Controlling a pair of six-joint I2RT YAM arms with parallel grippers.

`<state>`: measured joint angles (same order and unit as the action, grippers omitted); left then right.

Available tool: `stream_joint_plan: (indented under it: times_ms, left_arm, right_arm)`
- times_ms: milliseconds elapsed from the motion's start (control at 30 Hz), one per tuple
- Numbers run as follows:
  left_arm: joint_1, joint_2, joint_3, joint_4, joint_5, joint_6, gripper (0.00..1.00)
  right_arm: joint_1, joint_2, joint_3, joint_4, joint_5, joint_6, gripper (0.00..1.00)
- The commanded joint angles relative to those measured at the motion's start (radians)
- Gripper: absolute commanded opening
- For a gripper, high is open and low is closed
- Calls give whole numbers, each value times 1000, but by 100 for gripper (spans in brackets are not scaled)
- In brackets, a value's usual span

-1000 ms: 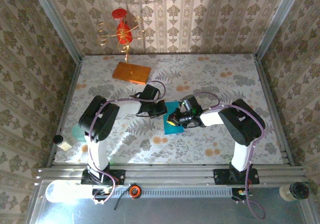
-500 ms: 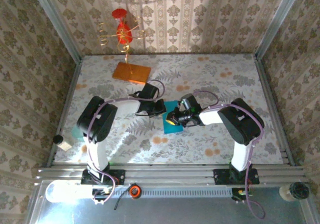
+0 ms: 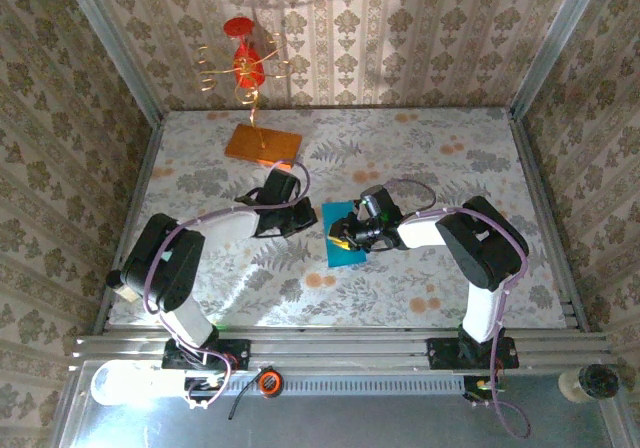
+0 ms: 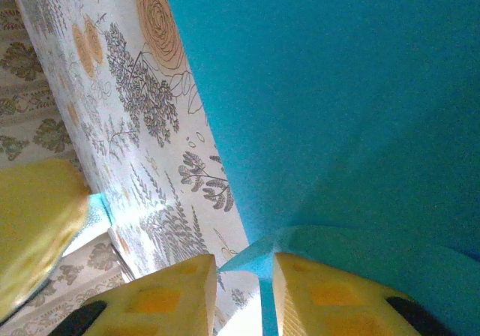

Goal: Fold a paper plane with a square sheet of paper (pick it up from the middle)

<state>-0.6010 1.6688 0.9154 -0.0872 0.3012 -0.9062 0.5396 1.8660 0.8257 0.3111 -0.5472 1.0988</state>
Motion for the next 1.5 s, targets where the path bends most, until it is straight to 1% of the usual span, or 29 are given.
stream_joint_plan:
  times_ms: [0, 100, 200, 333, 533, 600, 633, 900, 1367, 1467]
  left_arm:
    - [-18, -24, -21, 38, -1, -32, 0]
    - [-26, -17, -33, 63, 11, -47, 0]
    - [-31, -11, -47, 91, 22, -62, 0]
    - [-35, -9, -54, 96, 22, -71, 0]
    - [-56, 19, -46, 122, 53, -77, 0]
    - [-66, 36, -40, 131, 65, -80, 0]
    - [-71, 45, -34, 133, 71, -80, 0]
    - [-92, 93, -13, 134, 86, -77, 0]
    - [-96, 138, 16, 83, 41, -47, 0]
    - [-96, 143, 23, 88, 46, -40, 0]
  right_arm:
    - [-6, 57, -13, -127, 52, -12, 29]
    - [-6, 55, -13, -131, 51, -14, 29]
    - [-7, 50, -14, -141, 58, -14, 34]
    - [-9, 48, -13, -161, 66, -18, 33]
    - [-10, 50, -4, -193, 74, -27, 16]
    - [-10, 52, -4, -193, 74, -27, 7]
    - [-10, 52, -6, -189, 74, -27, 5]
    - [-13, 56, -6, -191, 74, -24, 3]
    - [-13, 61, -8, -178, 67, -23, 2]
    - [-13, 61, -10, -175, 65, -23, 2]
